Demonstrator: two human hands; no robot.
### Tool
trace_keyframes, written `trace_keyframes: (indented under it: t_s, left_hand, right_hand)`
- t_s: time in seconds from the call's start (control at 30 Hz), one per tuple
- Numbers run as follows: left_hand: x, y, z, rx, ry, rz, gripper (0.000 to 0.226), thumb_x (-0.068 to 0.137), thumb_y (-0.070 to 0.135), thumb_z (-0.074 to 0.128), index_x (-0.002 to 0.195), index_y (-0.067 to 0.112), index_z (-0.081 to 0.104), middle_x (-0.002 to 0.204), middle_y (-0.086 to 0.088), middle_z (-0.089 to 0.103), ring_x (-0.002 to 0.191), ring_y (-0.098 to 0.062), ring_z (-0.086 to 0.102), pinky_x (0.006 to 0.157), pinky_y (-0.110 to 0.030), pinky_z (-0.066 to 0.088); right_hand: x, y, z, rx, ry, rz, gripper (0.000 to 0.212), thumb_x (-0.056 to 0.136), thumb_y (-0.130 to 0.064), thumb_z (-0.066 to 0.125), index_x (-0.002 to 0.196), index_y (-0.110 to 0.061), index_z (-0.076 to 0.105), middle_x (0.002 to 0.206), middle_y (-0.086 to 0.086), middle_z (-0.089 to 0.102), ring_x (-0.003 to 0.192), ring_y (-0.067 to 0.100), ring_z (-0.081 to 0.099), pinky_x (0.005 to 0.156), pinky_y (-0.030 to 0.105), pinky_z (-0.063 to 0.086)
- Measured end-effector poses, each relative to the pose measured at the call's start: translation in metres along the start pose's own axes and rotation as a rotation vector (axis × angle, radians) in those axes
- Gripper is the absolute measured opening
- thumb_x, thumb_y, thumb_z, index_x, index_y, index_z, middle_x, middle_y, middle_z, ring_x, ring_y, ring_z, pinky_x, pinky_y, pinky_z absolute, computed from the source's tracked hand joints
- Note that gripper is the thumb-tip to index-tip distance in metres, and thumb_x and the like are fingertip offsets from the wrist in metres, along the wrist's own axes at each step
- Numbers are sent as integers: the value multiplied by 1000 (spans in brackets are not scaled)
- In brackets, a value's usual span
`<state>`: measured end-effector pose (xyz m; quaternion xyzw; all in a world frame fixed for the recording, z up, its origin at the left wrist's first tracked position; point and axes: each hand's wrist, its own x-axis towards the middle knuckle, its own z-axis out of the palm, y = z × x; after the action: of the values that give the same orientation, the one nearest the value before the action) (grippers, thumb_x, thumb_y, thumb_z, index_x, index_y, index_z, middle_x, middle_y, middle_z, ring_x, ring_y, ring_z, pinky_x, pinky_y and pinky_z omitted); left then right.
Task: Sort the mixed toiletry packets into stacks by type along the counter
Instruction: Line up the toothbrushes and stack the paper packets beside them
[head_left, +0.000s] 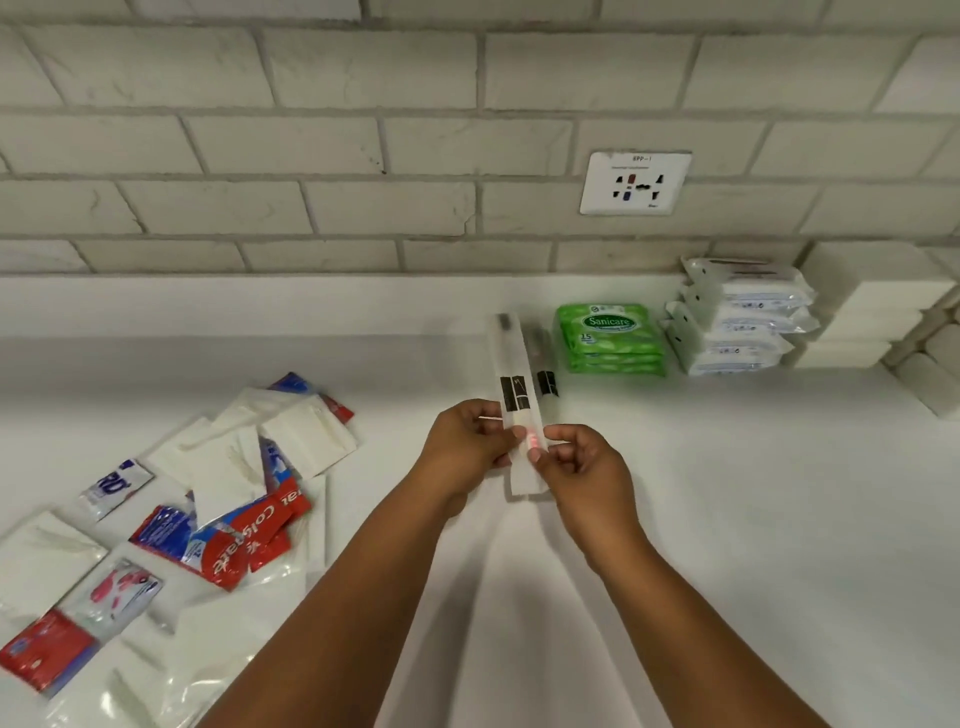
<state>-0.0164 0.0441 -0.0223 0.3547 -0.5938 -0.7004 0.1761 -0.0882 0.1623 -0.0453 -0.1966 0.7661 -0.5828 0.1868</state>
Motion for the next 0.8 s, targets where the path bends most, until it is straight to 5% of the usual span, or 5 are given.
trace_keyframes:
  t_s: [0.23, 0.33, 0.43, 0.53, 0.8]
  left_hand:
    - [53, -5, 36, 199, 153, 77, 25, 76, 11, 80, 95, 13, 64, 78, -4, 62, 62, -17, 58, 65, -30, 53]
    - [66, -12, 42, 316, 226, 109, 23, 76, 17, 79, 93, 15, 64, 76, 1, 62, 70, -17, 60, 73, -32, 53]
    - [73, -16, 45, 436, 280, 135, 23, 79, 20, 77, 98, 14, 64, 75, 7, 60, 70, -8, 58, 64, -12, 45]
    - [75, -19, 48, 513, 315, 159, 22, 81, 18, 74, 99, 12, 65, 72, 8, 57, 64, -1, 53, 56, -2, 38]
    - [71, -26, 44, 713, 377, 268, 40, 87, 27, 67, 124, 11, 61, 121, -8, 58, 104, -21, 60, 93, -28, 47]
  right_hand:
    - [51, 13, -7, -118, 69, -125, 12, 85, -17, 70, 88, -26, 62, 74, -14, 63, 69, -3, 60, 62, 2, 42]
    - [64, 23, -4, -194, 87, -170, 4, 86, -21, 68, 90, -20, 66, 76, -11, 65, 72, 4, 62, 66, 9, 46]
    - [72, 32, 0, -267, 87, -228, 11, 89, -26, 64, 93, -16, 68, 81, -2, 68, 75, 14, 63, 71, 28, 52]
    - [76, 36, 2, -349, 97, -301, 15, 89, -23, 63, 98, -12, 69, 87, 4, 67, 79, 20, 62, 73, 31, 52]
    - [78, 44, 2, -499, 181, -384, 29, 88, -23, 67, 110, -5, 67, 102, 13, 66, 97, 32, 57, 84, 33, 46]
